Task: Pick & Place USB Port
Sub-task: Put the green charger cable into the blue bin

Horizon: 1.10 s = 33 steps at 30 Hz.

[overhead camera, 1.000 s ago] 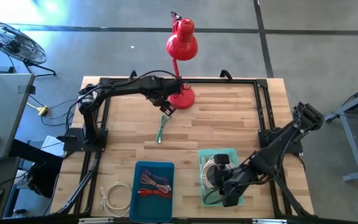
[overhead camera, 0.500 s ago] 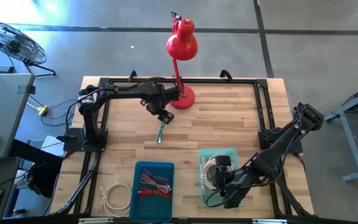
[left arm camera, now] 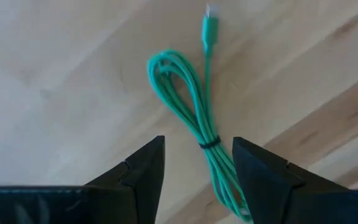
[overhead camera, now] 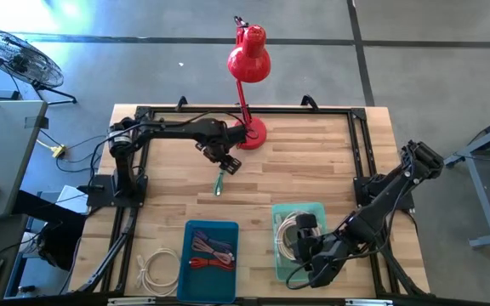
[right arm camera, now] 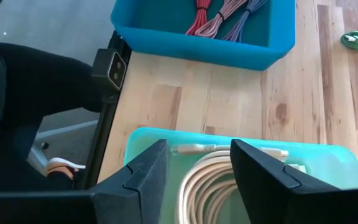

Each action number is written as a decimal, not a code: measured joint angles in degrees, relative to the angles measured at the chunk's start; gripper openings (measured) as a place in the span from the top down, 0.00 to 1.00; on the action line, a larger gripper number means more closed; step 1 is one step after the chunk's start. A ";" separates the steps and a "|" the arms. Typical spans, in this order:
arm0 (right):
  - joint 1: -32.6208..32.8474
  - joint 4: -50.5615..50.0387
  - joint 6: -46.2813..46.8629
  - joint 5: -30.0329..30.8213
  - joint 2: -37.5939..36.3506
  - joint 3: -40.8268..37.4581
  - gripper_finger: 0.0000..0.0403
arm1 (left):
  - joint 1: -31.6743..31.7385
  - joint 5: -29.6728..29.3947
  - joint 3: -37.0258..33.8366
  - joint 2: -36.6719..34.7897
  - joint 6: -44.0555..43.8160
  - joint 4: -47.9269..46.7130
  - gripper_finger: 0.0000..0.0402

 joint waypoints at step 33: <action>0.00 1.80 0.31 0.15 0.04 -4.70 0.58 | 0.17 0.17 0.19 7.88 1.84 4.04 0.55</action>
